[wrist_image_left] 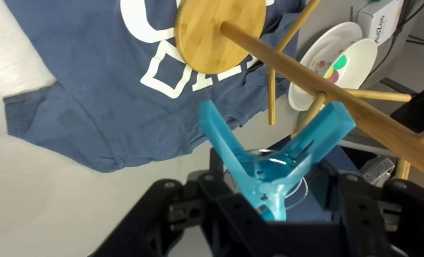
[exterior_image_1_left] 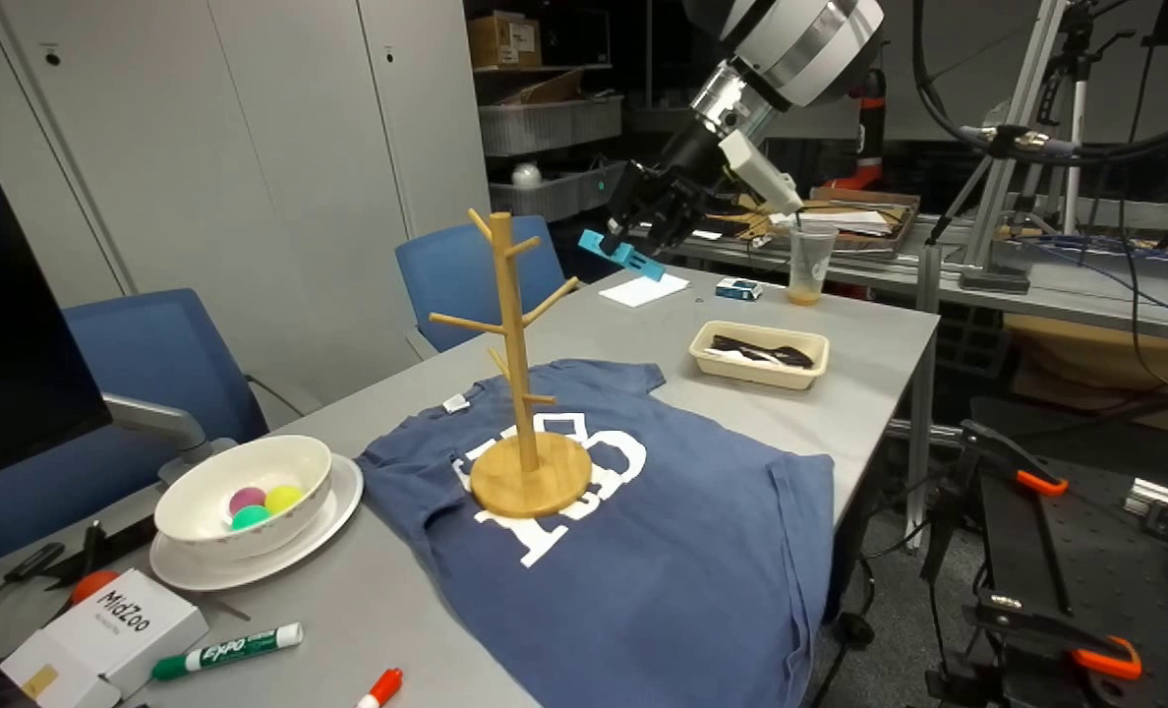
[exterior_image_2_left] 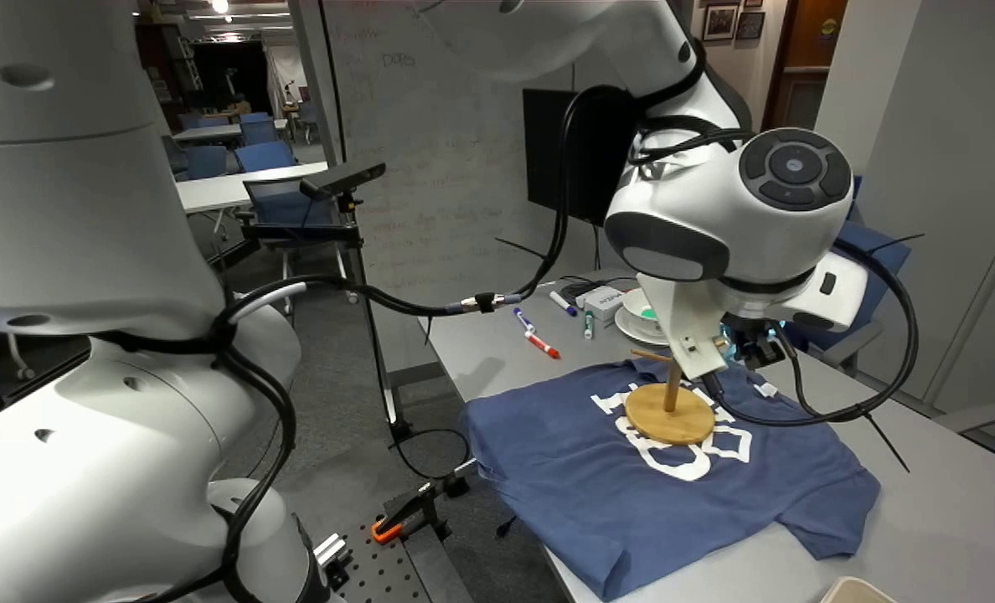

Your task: Hang the peg on the stand

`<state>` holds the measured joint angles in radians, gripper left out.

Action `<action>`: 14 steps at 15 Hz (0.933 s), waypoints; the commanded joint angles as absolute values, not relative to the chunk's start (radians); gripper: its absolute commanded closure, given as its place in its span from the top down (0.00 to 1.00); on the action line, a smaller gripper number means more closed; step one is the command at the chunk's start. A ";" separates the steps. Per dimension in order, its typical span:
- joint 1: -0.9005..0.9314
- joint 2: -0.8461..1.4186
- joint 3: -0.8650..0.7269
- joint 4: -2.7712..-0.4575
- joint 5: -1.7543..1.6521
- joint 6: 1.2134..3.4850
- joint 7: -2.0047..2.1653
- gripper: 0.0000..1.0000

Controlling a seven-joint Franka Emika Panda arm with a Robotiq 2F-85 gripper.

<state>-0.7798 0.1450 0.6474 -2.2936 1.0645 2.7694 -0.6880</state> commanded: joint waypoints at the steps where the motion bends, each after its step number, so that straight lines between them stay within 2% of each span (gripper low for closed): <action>1: -0.802 0.150 0.657 -2.268 1.144 2.678 -0.747 0.33; 6: -0.800 0.146 0.654 -2.275 1.159 2.588 -0.747 0.33; 7: -0.618 0.126 0.466 -2.273 1.187 2.549 -0.760 0.33; 11: -0.402 0.121 0.233 -2.286 1.198 2.477 -0.776 0.33; 14: -0.288 0.131 0.121 -2.282 1.205 2.482 -0.785 0.33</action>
<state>-0.3904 0.1413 0.2219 -2.2822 1.1601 2.4952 -0.7407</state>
